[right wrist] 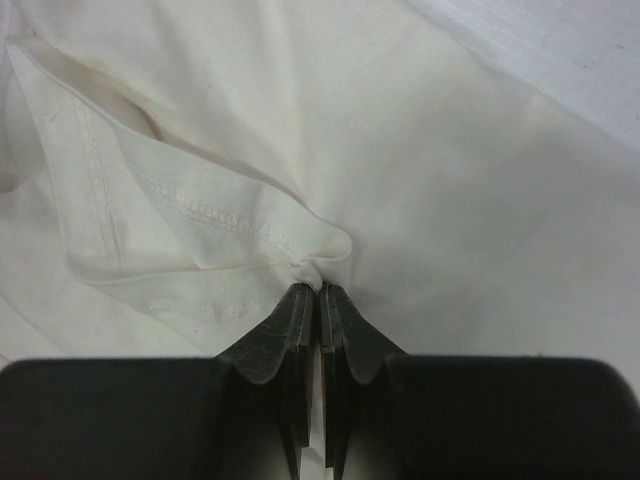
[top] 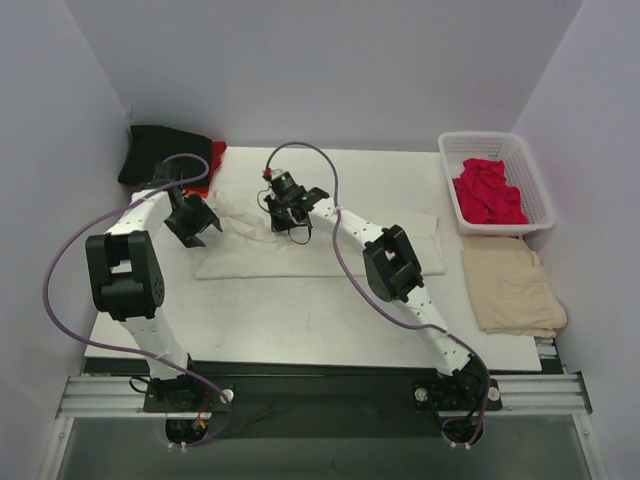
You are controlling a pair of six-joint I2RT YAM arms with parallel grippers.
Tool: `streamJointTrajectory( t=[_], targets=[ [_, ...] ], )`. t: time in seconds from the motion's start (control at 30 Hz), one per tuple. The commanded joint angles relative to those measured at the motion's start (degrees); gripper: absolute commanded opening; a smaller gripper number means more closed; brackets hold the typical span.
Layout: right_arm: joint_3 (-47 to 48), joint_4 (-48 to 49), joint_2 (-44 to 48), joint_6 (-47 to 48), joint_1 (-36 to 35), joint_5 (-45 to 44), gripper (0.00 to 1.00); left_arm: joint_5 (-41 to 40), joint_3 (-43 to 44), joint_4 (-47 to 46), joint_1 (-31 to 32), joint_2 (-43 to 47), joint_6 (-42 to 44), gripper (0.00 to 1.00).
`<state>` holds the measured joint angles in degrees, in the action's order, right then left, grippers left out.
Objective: Fold and stack the t-shirts
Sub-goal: Fold the other side of the tshirt into a rectangle
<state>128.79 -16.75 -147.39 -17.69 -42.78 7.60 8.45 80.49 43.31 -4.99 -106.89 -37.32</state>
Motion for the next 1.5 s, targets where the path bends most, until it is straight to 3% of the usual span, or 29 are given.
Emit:
streamJointTrajectory(
  t=[0.0,0.53,1.47],
  targets=[
    [-1.08,-1.97,3.42,1.34,-0.81,-4.86,0.0,-0.09,-0.16,-0.77,-0.28,1.86,-0.47,0.69],
    [-3.63,-1.09,7.47,0.29,0.33,-8.81,0.0,-21.71,1.95,8.98,4.2,-2.62,2.08,0.68],
    [-17.08,2.08,14.77,-1.91,2.97,-16.3,0.0,-23.83,2.22,10.83,4.29,-6.66,0.14,0.68]
  ],
)
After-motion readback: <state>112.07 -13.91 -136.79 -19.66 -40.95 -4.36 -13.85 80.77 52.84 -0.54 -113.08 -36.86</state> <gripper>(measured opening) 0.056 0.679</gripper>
